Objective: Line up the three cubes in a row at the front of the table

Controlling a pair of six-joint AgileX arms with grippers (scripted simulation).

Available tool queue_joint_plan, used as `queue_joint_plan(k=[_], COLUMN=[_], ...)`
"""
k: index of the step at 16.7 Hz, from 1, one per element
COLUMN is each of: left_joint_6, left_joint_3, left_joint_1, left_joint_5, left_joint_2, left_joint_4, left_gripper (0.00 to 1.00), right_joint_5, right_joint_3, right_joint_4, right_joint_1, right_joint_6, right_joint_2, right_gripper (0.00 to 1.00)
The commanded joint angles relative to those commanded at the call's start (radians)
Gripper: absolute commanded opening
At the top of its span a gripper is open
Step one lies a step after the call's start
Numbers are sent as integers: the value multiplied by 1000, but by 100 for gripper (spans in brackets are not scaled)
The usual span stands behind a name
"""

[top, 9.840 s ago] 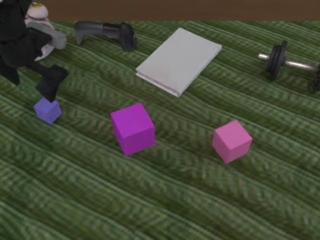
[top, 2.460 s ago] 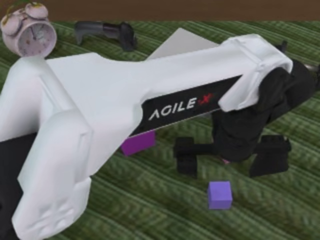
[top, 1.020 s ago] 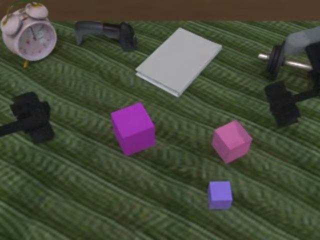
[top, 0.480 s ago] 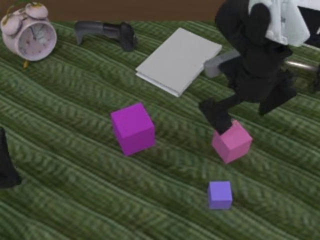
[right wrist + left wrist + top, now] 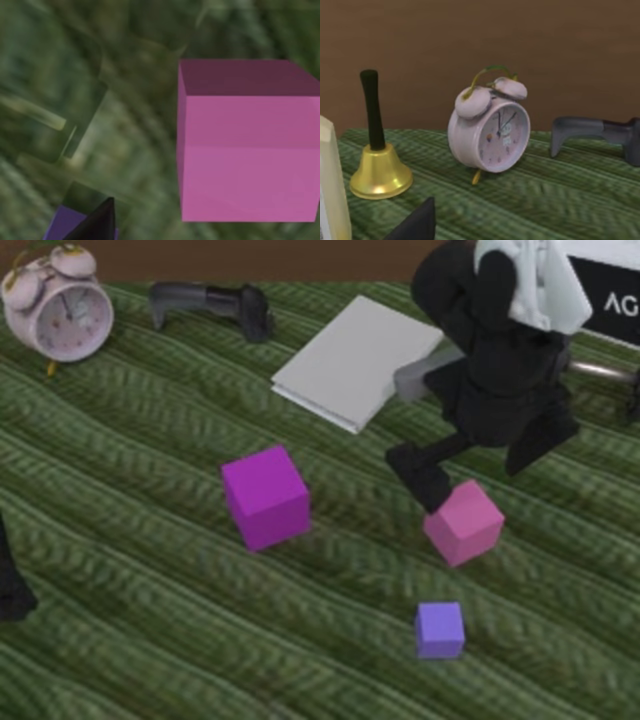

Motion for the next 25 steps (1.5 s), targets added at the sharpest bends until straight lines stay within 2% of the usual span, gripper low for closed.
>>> queue_joint_plan(k=[3, 10, 15, 25], left_joint_6=[0, 0, 0, 0], left_joint_3=[0, 0, 0, 0], left_joint_1=[0, 0, 0, 0], left_joint_5=[0, 0, 0, 0], left_joint_2=[0, 0, 0, 0], left_joint_4=[0, 0, 0, 0], left_gripper=[100, 100, 100, 100], right_joint_5=[0, 1, 1, 1], right_joint_3=[-28, -189, -199, -199], right_joint_4=[40, 295, 308, 308], right_joint_1=[2, 5, 5, 5], right_joint_6=[-1, 3, 3, 3], right_joint_2=[12, 101, 107, 107], right_gripper=[100, 100, 100, 25])
